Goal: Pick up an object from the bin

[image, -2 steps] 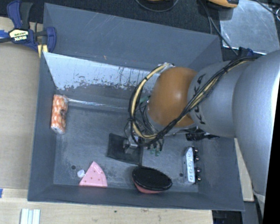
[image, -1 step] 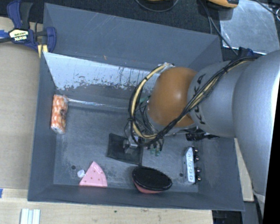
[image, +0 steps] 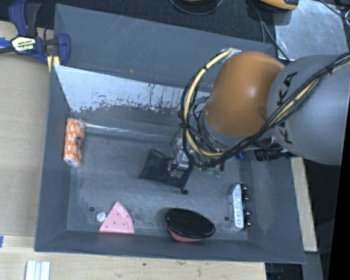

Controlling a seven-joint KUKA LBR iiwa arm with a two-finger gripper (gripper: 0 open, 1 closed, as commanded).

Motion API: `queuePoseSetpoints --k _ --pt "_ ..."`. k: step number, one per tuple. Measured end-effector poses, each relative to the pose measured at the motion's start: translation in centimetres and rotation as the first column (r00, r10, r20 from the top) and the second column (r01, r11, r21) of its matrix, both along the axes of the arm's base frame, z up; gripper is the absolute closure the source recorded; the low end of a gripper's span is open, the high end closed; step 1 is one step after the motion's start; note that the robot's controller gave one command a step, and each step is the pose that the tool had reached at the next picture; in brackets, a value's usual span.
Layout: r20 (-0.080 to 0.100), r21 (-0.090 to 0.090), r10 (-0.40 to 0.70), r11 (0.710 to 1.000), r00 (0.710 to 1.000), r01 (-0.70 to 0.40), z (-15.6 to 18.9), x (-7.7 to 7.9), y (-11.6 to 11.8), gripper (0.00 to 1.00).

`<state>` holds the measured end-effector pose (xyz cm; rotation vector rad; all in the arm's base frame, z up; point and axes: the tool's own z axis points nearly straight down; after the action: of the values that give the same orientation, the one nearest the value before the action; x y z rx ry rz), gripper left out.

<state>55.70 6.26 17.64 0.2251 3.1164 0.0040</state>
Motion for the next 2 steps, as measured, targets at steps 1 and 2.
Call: queuePoseSetpoints --k 1,2 --pt "0.011 0.001 0.001 1.000 1.000 -0.001 -5.6 1.4 -2.5 1.00" --pt "0.010 0.000 -0.001 1.000 1.000 0.001 -7.1 1.4 -2.8 1.00"
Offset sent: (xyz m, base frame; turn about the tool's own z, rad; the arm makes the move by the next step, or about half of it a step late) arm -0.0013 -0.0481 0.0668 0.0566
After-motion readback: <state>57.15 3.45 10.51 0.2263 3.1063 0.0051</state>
